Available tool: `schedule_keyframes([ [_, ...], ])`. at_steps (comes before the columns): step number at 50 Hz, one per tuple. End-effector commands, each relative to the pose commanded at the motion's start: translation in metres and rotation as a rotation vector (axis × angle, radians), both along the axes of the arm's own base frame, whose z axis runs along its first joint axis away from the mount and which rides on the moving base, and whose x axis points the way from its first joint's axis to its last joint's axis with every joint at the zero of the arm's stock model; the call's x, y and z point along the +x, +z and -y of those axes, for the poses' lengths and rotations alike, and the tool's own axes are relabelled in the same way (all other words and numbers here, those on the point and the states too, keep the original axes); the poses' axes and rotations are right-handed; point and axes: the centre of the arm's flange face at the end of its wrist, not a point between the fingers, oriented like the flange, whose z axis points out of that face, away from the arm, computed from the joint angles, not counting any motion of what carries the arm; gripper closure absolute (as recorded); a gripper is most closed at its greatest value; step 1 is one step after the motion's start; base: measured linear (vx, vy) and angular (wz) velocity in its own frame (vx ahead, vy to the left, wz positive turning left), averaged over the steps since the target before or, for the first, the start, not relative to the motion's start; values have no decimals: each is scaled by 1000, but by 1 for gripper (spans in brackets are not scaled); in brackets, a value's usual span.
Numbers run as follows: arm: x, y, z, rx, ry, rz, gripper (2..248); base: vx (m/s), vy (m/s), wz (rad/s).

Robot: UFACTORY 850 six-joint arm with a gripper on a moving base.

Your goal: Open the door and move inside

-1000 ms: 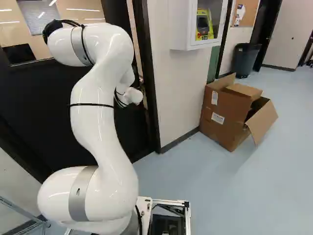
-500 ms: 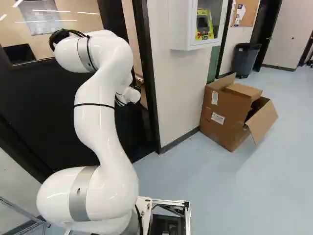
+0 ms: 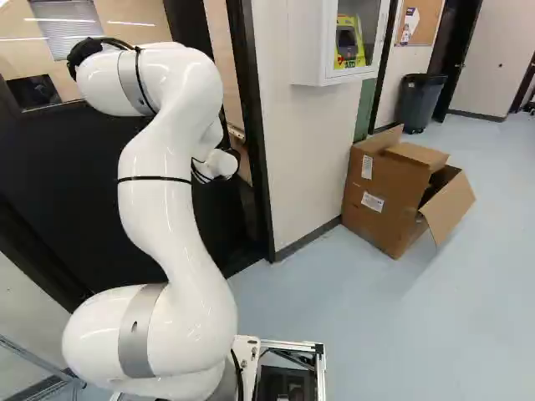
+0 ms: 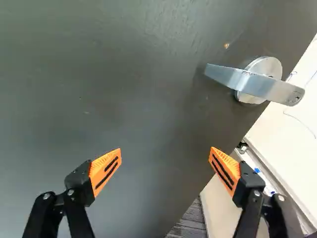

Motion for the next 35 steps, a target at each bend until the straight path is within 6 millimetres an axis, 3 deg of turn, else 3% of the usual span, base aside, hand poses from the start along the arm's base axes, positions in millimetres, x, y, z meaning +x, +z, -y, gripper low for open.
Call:
schedule_keyframes([
  [35, -48, 6, -39, -7, 77, -30, 3, 0, 0, 0],
])
